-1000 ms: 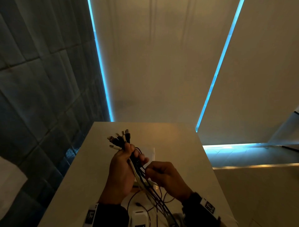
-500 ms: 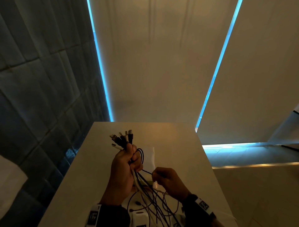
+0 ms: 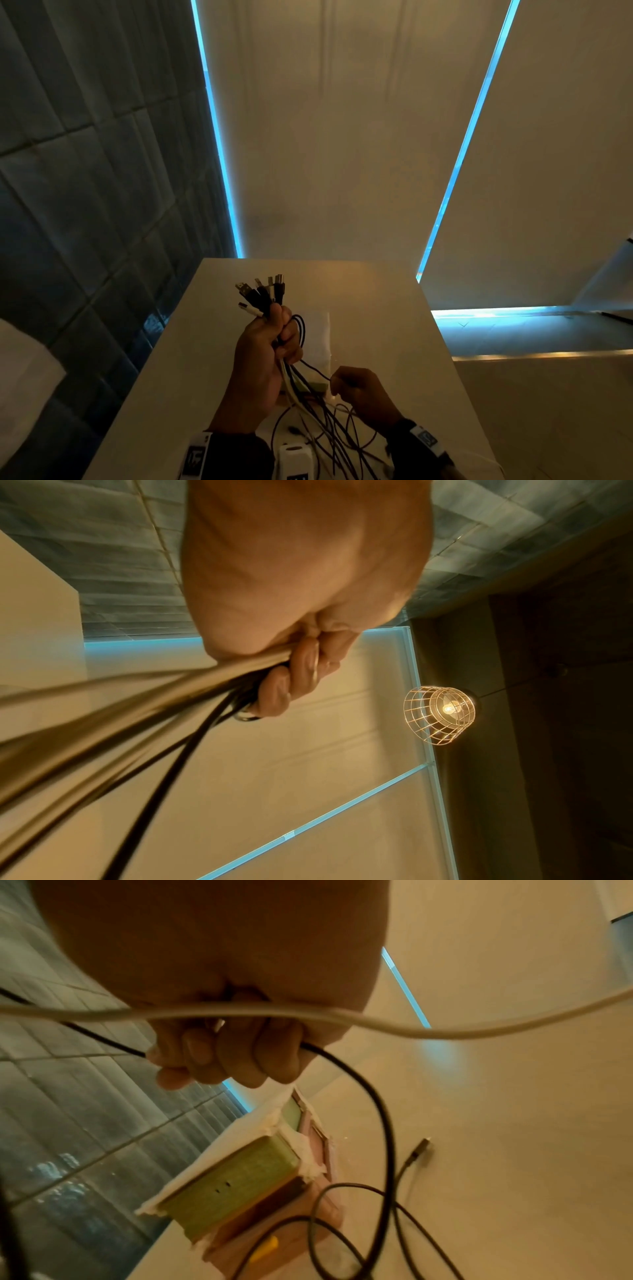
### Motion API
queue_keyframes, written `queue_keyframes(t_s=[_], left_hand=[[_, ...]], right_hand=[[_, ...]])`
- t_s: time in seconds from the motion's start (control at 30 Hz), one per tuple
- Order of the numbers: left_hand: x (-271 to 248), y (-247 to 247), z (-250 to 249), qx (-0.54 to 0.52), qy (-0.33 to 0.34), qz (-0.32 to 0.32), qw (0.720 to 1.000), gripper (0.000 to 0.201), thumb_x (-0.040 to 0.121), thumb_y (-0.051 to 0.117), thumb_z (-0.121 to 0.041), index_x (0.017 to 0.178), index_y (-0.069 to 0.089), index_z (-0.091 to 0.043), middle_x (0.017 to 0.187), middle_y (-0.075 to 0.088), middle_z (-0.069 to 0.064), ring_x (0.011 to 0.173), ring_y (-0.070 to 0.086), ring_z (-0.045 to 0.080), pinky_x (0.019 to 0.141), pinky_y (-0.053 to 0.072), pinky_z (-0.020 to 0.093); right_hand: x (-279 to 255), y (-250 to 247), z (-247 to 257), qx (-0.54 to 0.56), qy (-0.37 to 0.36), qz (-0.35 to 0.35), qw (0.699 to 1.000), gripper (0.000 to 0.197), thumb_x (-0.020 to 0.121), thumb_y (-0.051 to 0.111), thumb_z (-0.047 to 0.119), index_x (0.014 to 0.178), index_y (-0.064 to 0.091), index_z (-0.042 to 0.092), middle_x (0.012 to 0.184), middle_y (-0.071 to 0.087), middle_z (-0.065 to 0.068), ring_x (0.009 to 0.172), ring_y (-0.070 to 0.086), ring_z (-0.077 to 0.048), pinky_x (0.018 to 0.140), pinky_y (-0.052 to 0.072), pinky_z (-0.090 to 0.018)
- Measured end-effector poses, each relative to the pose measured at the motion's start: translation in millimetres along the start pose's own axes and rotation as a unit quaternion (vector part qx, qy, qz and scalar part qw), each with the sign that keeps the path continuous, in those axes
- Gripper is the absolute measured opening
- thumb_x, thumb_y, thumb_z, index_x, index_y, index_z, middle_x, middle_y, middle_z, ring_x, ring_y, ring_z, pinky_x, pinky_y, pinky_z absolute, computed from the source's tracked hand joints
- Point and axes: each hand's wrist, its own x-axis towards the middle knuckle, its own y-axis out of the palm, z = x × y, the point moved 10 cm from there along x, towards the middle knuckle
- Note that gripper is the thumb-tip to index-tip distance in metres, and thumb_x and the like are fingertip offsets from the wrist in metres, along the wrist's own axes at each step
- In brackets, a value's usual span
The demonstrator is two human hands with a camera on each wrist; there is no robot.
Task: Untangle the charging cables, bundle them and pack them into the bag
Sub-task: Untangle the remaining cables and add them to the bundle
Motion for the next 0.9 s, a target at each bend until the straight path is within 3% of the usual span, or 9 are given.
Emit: queue_keyframes(t_s=[0.27, 0.37, 0.43, 0.53, 0.67, 0.8, 0.9], left_hand=[[1, -2, 5, 0.000, -0.012, -0.008, 1.000, 0.028, 0.084, 0.045, -0.033, 0.067, 0.039, -0.012, 0.054, 0.033, -0.003, 0.039, 0.024, 0.006, 0.040, 0.025, 0.020], [2, -4, 7, 0.005, -0.022, -0.020, 1.000, 0.028, 0.087, 0.044, -0.032, 0.068, 0.039, -0.012, 0.053, 0.036, -0.003, 0.039, 0.026, 0.006, 0.040, 0.026, 0.019], [2, -7, 7, 0.011, -0.022, -0.030, 0.999, 0.027, 0.088, 0.044, -0.031, 0.069, 0.040, -0.012, 0.054, 0.038, -0.002, 0.040, 0.031, 0.007, 0.041, 0.028, 0.020], [2, -9, 10, 0.025, -0.026, -0.046, 0.998, 0.026, 0.089, 0.044, -0.030, 0.072, 0.042, -0.011, 0.062, 0.043, 0.002, 0.048, 0.040, 0.012, 0.049, 0.032, 0.025], [1, -13, 10, 0.055, -0.016, -0.074, 0.996, 0.032, 0.099, 0.039, -0.024, 0.079, 0.054, -0.005, 0.067, 0.059, 0.009, 0.064, 0.053, 0.021, 0.062, 0.039, 0.033], [0, -12, 6, -0.016, -0.011, -0.068, 0.998, 0.029, 0.097, 0.040, -0.026, 0.077, 0.051, -0.008, 0.071, 0.060, 0.008, 0.072, 0.059, 0.024, 0.072, 0.046, 0.038], [0, -8, -2, -0.075, 0.004, -0.054, 0.996, 0.027, 0.094, 0.042, -0.028, 0.074, 0.045, -0.009, 0.066, 0.050, 0.005, 0.062, 0.052, 0.021, 0.069, 0.044, 0.036]], right_hand=[[-3, -21, -51, -0.090, 0.095, -0.052, 0.990, 0.040, 0.086, 0.057, 0.009, 0.053, 0.060, 0.031, 0.058, 0.056, 0.006, 0.056, 0.050, -0.004, 0.063, 0.044, -0.030], [-2, -32, -24, -0.059, 0.104, -0.104, 0.987, 0.030, 0.090, 0.056, 0.012, 0.062, 0.064, 0.018, 0.058, 0.054, 0.004, 0.055, 0.048, -0.010, 0.056, 0.040, -0.028], [-1, -36, 20, 0.024, 0.062, -0.121, 0.990, 0.024, 0.092, 0.056, 0.014, 0.071, 0.063, 0.006, 0.056, 0.048, 0.002, 0.050, 0.040, -0.012, 0.047, 0.034, -0.024], [-5, -32, 100, 0.124, -0.040, -0.089, 0.987, 0.021, 0.094, 0.055, 0.013, 0.078, 0.061, 0.002, 0.053, 0.042, 0.004, 0.045, 0.031, -0.010, 0.043, 0.027, -0.021], [-19, -14, 164, 0.145, -0.129, -0.018, 0.981, 0.020, 0.096, 0.054, 0.012, 0.078, 0.062, 0.008, 0.054, 0.044, 0.009, 0.047, 0.031, -0.006, 0.045, 0.026, -0.019], [-20, 3, 157, 0.113, -0.109, 0.045, 0.987, 0.021, 0.095, 0.054, 0.005, 0.076, 0.063, 0.010, 0.054, 0.048, 0.011, 0.048, 0.035, -0.002, 0.049, 0.030, -0.015], [-18, 4, 130, 0.087, -0.071, 0.056, 0.992, 0.020, 0.095, 0.053, 0.004, 0.078, 0.062, 0.005, 0.054, 0.048, 0.012, 0.047, 0.036, 0.001, 0.049, 0.031, -0.012]])
